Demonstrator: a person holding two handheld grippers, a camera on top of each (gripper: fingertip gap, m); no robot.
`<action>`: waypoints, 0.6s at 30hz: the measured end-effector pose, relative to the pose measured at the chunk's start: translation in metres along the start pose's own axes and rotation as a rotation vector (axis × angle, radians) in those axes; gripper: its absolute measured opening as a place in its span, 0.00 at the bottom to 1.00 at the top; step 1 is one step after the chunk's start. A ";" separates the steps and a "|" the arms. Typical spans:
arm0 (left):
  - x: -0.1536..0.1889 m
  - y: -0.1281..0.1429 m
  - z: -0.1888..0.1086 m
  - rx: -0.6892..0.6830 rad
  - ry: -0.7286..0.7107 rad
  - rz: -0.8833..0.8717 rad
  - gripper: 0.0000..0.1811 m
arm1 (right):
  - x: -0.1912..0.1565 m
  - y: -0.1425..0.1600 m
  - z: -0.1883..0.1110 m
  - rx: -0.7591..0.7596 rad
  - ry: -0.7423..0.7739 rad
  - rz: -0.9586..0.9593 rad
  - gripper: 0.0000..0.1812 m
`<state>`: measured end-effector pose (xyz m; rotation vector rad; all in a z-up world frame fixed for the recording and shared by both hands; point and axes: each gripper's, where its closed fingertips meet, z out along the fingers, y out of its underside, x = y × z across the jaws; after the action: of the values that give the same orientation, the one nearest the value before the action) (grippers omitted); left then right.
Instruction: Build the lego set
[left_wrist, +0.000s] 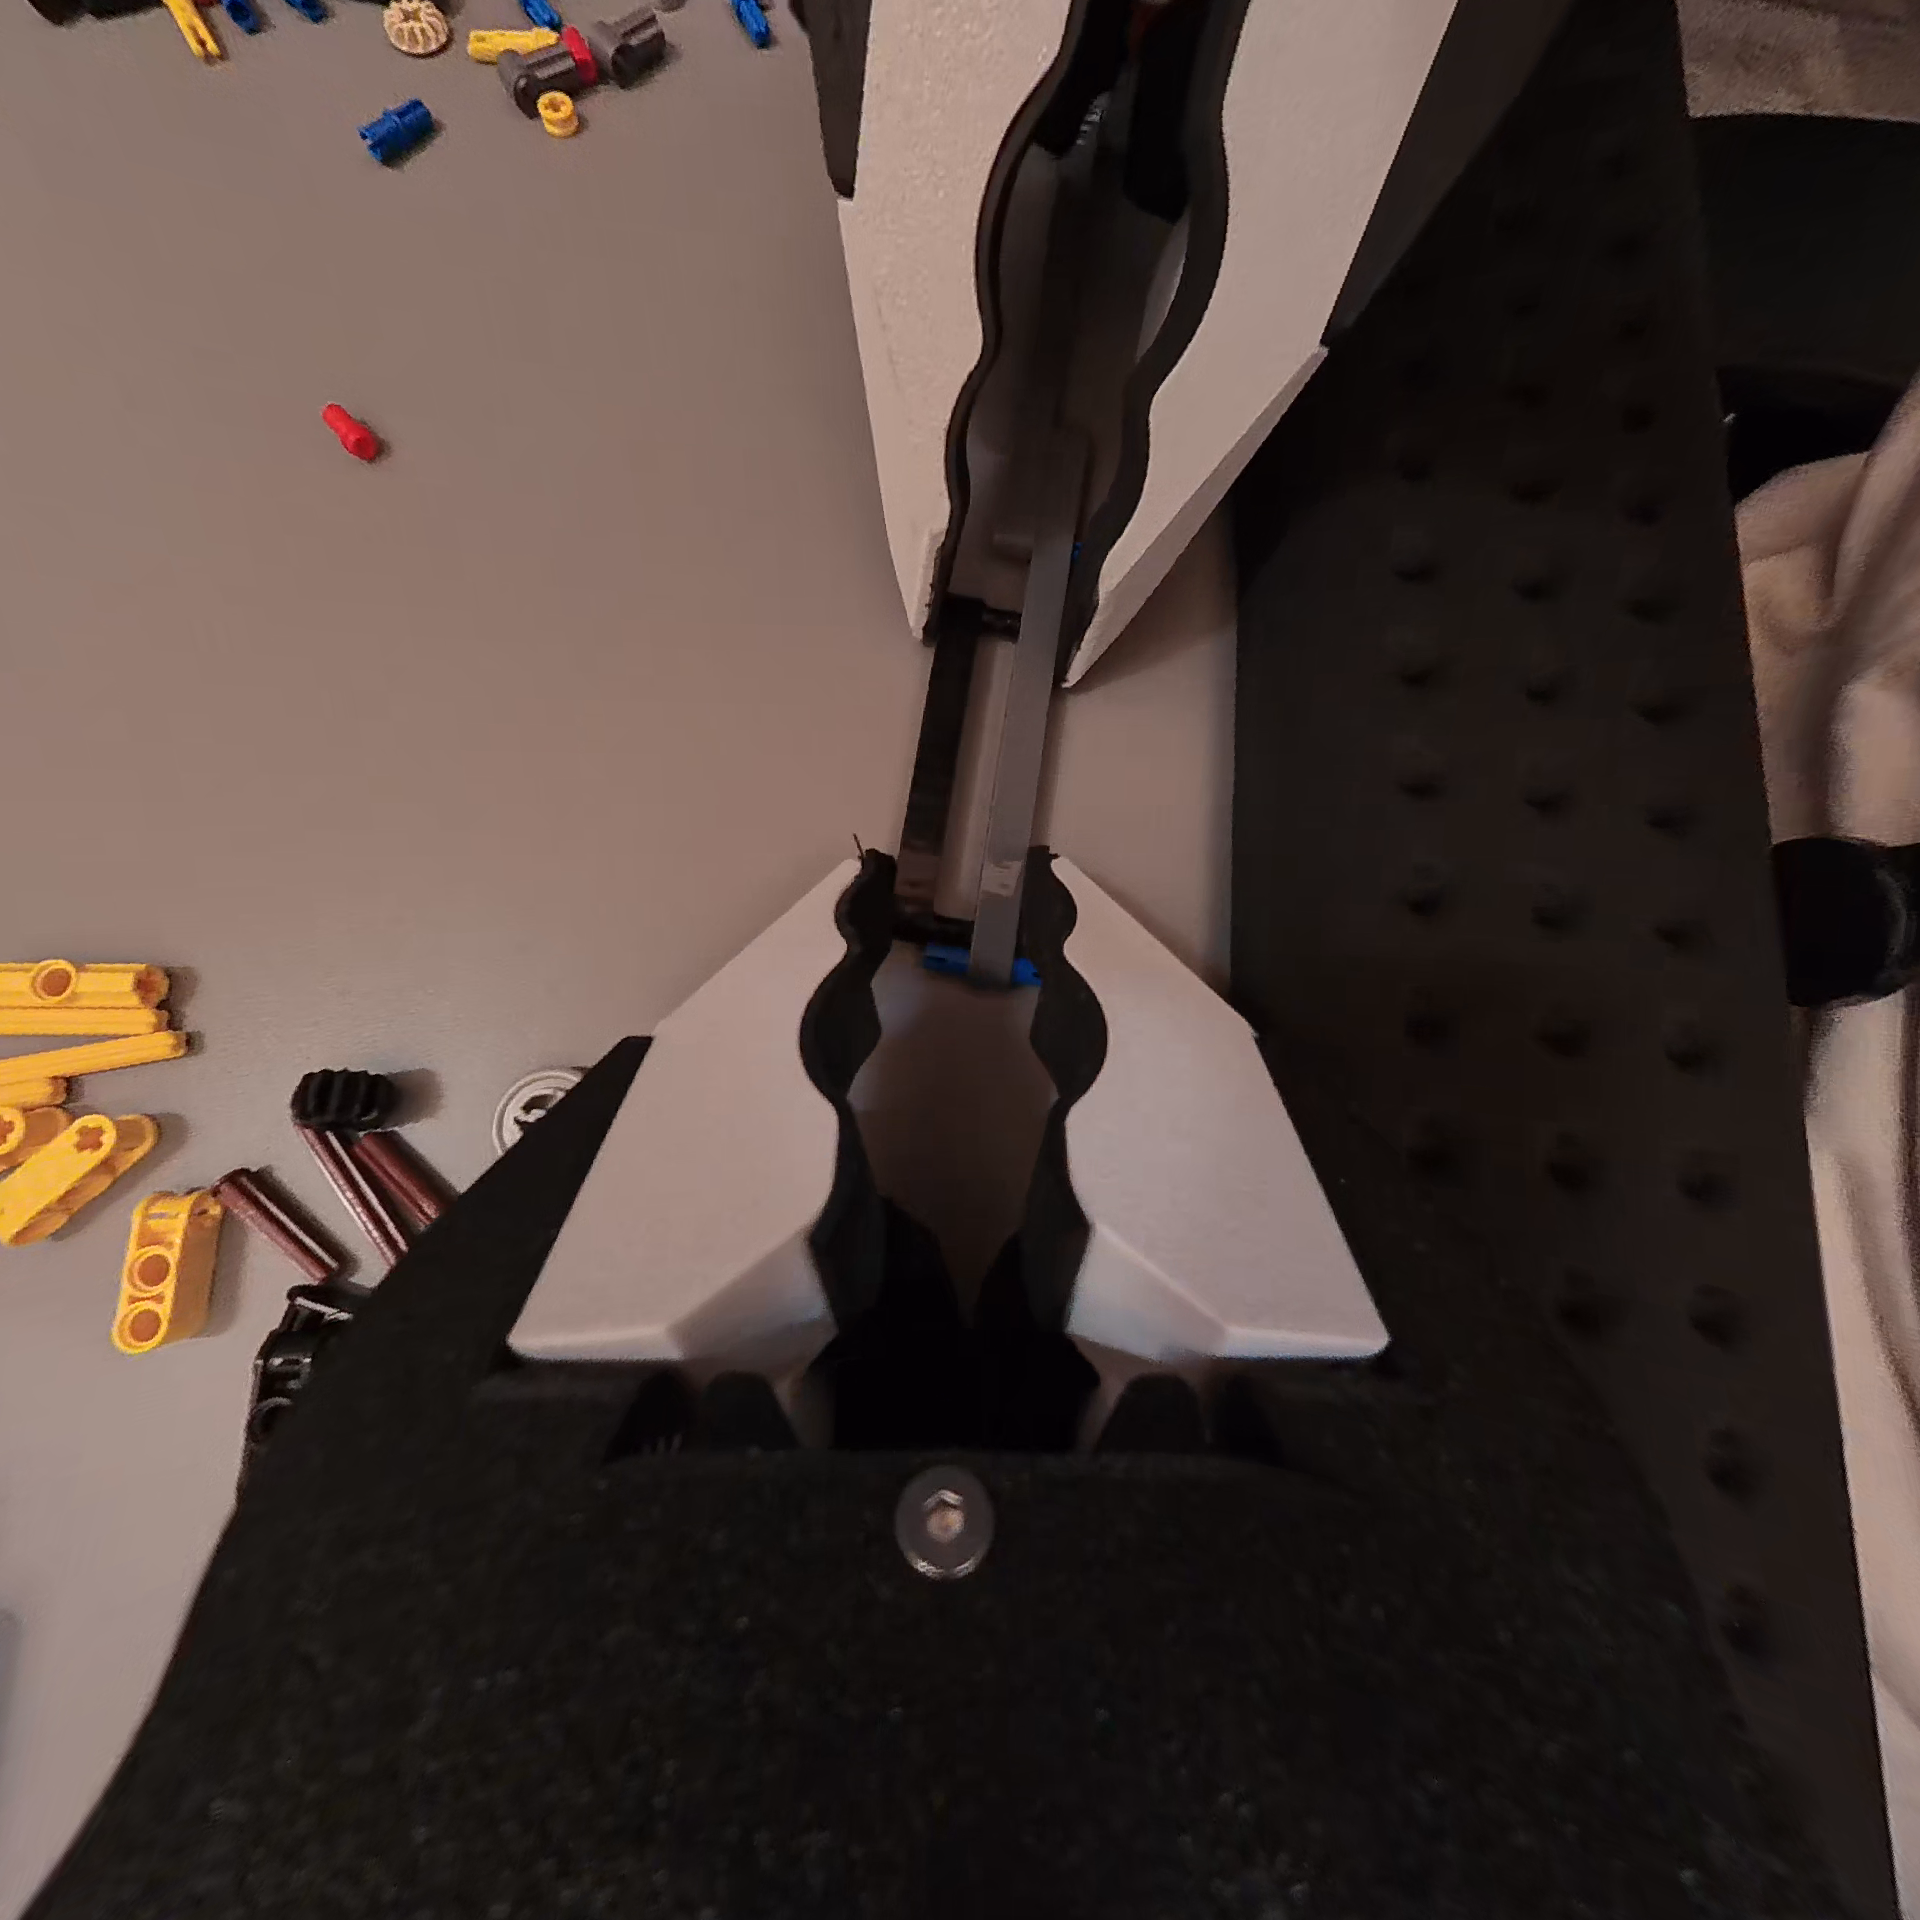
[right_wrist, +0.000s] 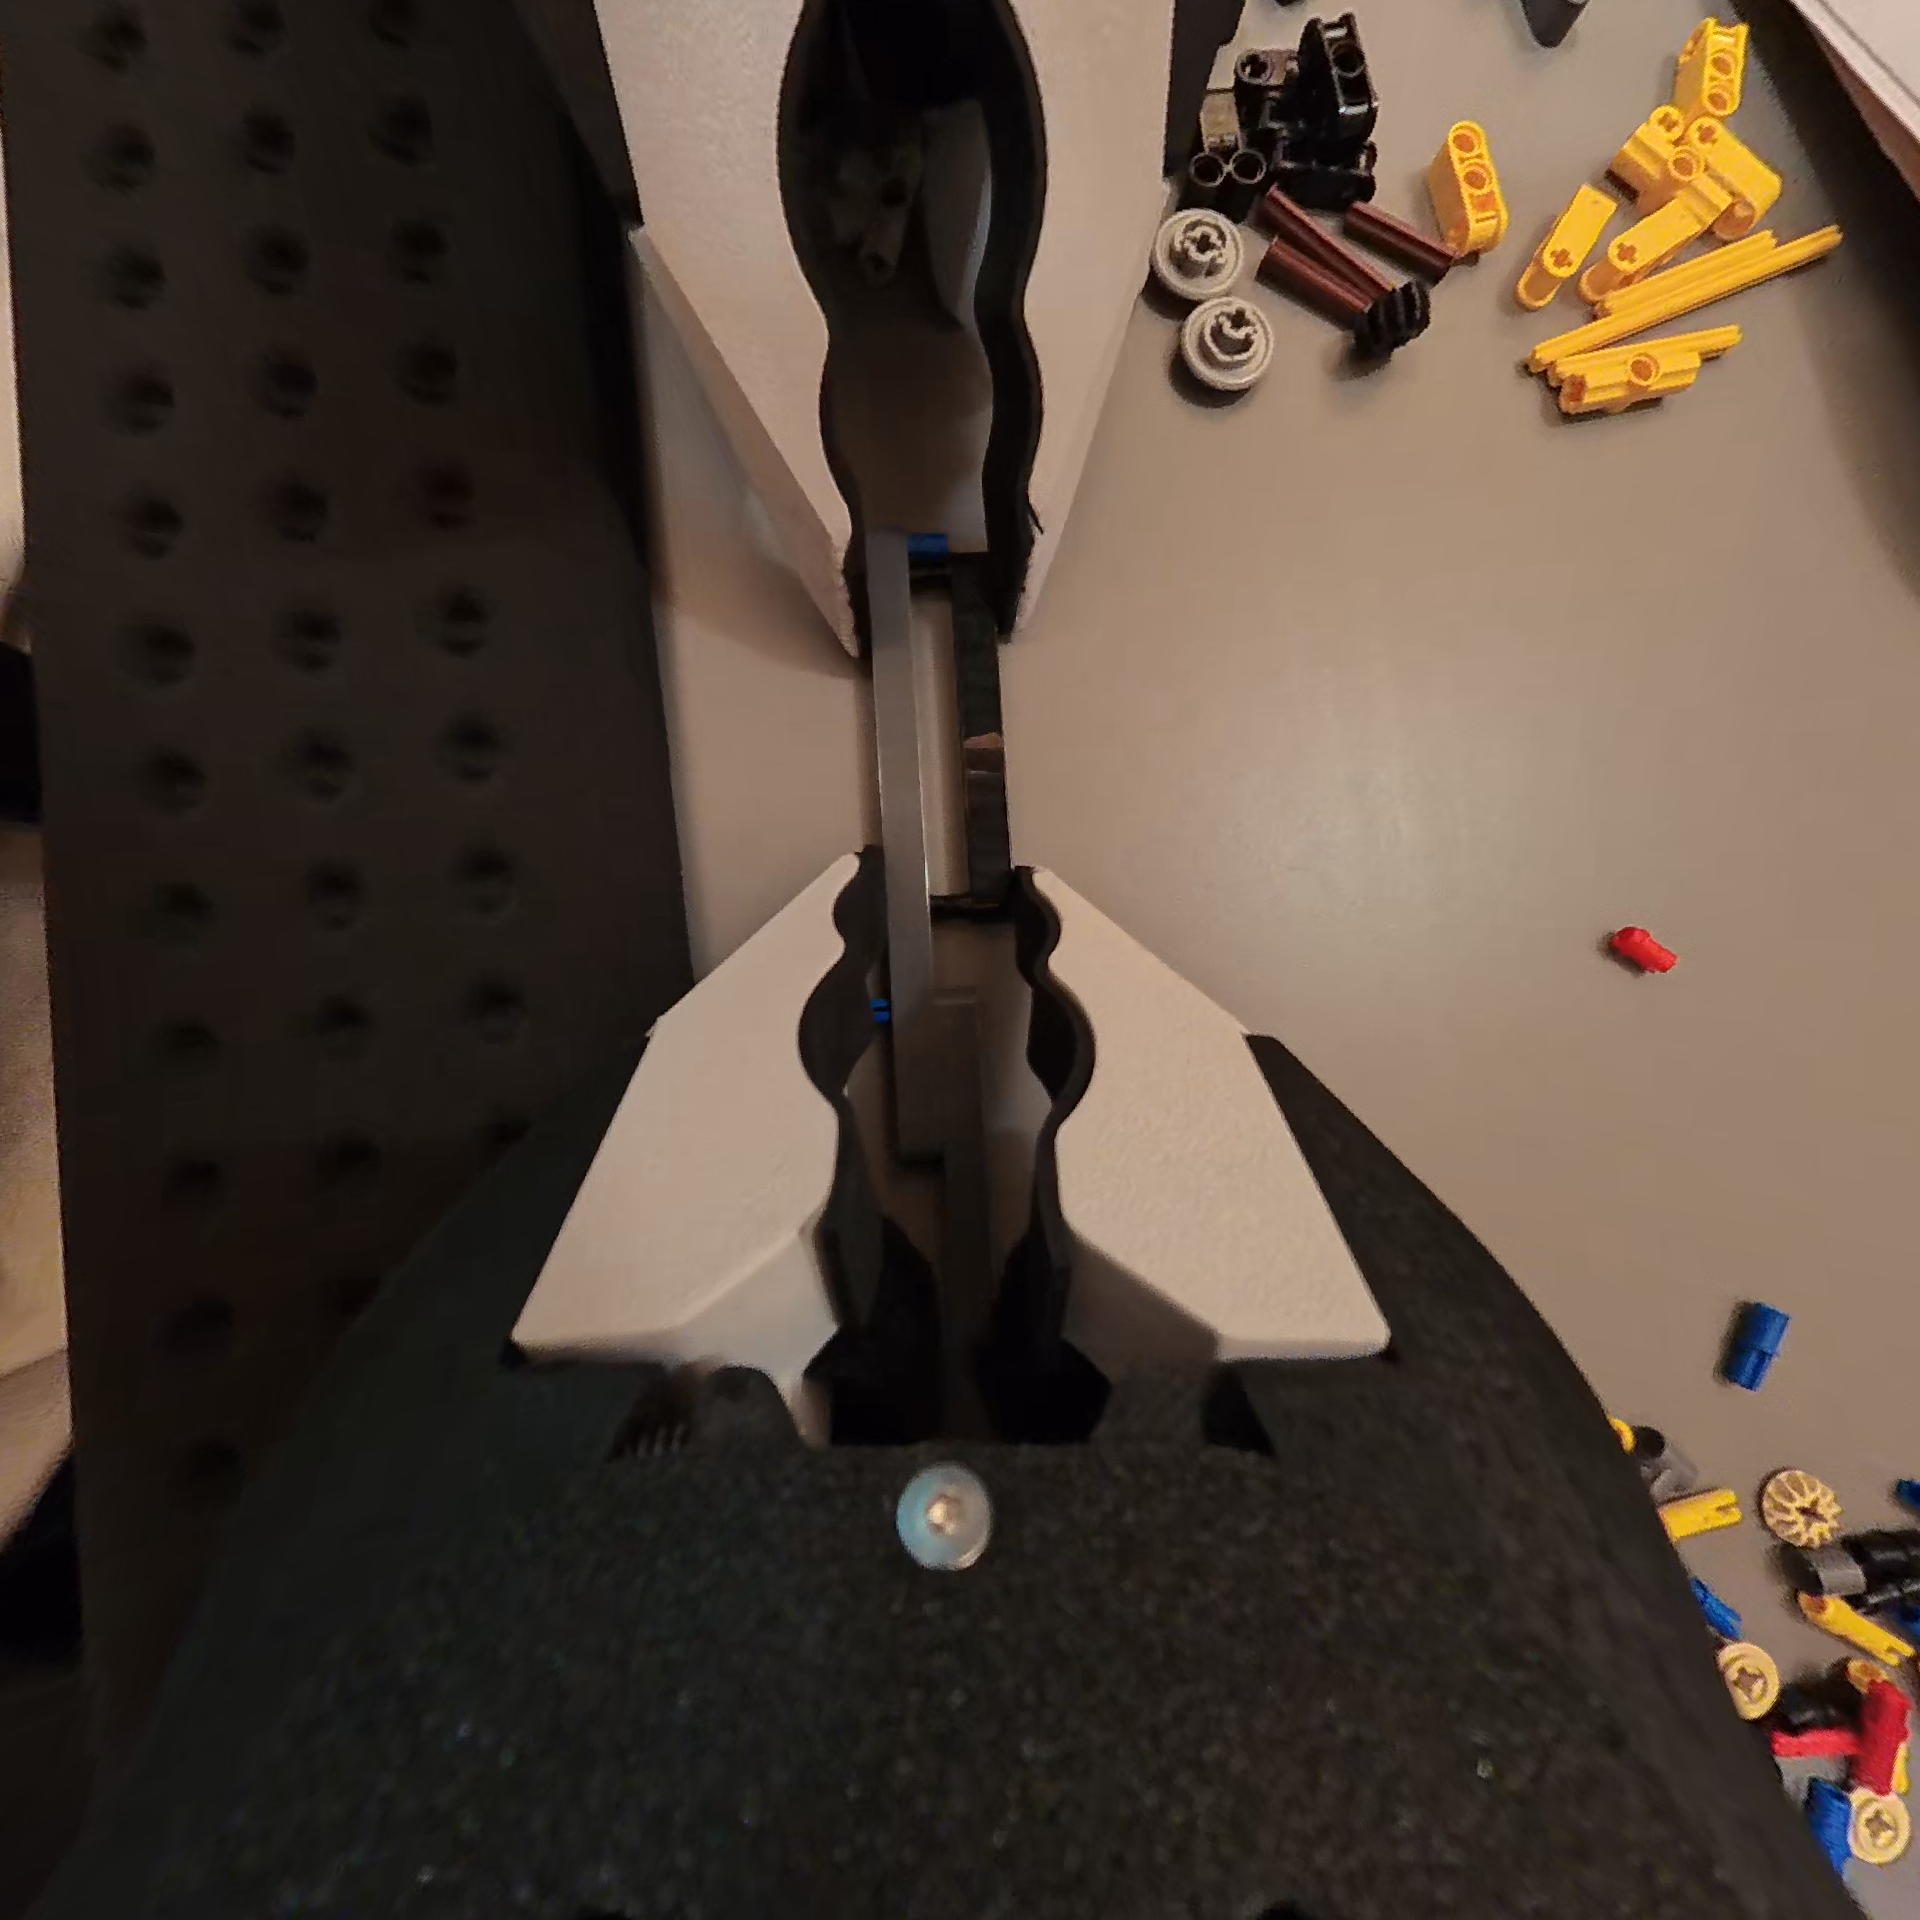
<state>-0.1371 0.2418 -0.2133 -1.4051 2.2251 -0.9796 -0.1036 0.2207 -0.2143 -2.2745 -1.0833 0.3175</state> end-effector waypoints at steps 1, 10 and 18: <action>0.000 0.000 0.000 0.001 0.000 -0.004 0.13 | 0.000 0.000 0.000 -0.002 0.000 0.001 0.13; 0.000 -0.001 0.000 -0.005 0.005 0.003 0.13 | 0.002 0.000 0.000 0.008 -0.015 0.018 0.13; 0.001 -0.001 0.001 -0.021 0.022 0.018 0.12 | 0.005 -0.001 0.001 -0.008 -0.008 0.000 0.13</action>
<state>-0.1370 0.2404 -0.2131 -1.3874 2.2658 -0.9726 -0.1015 0.2254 -0.2143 -2.2820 -1.0896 0.3232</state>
